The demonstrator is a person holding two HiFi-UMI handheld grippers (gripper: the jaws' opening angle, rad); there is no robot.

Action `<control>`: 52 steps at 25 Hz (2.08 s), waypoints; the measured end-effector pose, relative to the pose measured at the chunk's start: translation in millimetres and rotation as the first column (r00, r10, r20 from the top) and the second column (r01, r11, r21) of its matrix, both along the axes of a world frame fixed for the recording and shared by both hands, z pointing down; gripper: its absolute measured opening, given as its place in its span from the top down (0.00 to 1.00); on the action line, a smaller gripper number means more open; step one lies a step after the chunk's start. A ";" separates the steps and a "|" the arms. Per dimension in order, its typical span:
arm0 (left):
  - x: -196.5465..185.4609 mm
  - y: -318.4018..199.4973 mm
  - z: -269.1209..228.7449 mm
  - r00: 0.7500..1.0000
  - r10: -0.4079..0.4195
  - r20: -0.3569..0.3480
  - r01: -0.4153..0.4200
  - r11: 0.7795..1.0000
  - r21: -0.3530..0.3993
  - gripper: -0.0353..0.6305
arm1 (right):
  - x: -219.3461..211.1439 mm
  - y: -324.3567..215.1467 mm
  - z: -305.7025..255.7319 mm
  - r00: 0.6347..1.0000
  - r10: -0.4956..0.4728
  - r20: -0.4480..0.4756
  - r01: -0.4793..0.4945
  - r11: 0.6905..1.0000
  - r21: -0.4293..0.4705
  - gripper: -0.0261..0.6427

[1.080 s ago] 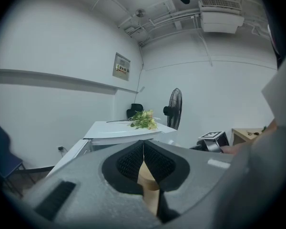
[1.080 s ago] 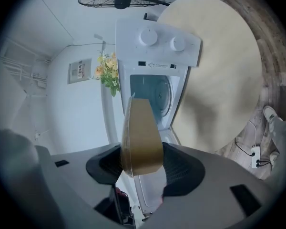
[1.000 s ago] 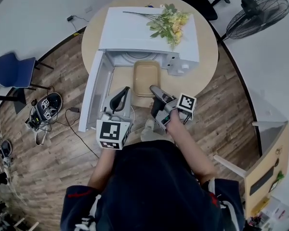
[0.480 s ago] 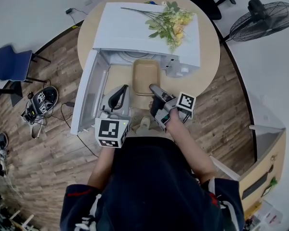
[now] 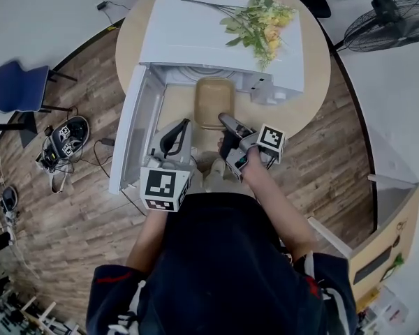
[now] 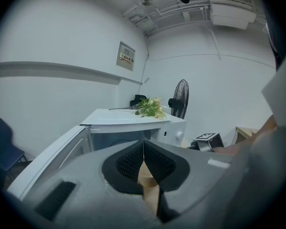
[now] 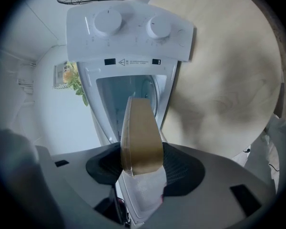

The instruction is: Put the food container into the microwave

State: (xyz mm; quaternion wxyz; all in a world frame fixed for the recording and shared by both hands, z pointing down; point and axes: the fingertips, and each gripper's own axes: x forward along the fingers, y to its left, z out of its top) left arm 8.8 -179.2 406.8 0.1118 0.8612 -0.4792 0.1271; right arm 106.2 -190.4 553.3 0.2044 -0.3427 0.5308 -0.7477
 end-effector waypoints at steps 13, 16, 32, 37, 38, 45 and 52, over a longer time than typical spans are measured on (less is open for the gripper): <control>-31.4 -2.8 26.0 1.000 -0.003 0.015 0.004 0.997 -0.072 0.92 | -25.0 -42.6 31.8 0.998 0.051 0.034 -0.051 0.998 -0.022 0.62; -34.8 -3.5 32.6 1.000 0.002 0.020 -0.001 0.997 -0.081 0.92 | -29.3 -50.3 39.1 0.998 0.057 0.034 -0.056 0.998 -0.033 0.62; -39.4 -13.4 40.7 1.000 0.010 -0.016 -0.011 0.994 -0.104 0.92 | -33.2 -97.1 54.5 0.994 0.107 0.024 -0.107 0.994 -0.002 0.62; -42.1 -11.8 44.3 1.000 0.004 0.005 -0.004 0.994 -0.112 0.92 | -30.7 -109.9 58.8 0.992 0.124 0.009 -0.124 0.992 0.008 0.61; -42.7 -12.1 44.9 1.000 0.003 0.004 -0.003 0.993 -0.115 0.92 | -29.4 -112.4 60.3 0.991 0.132 0.006 -0.133 0.991 0.006 0.61; -41.0 -14.6 48.3 1.000 0.002 -0.001 -0.002 0.992 -0.123 0.92 | -23.4 -126.2 79.2 0.983 0.181 0.012 -0.181 0.983 -0.003 0.61; -43.4 -13.7 52.1 1.000 -0.011 -0.003 0.011 0.991 -0.135 0.92 | -28.2 -130.2 72.5 0.983 0.185 -0.010 -0.185 0.983 0.017 0.61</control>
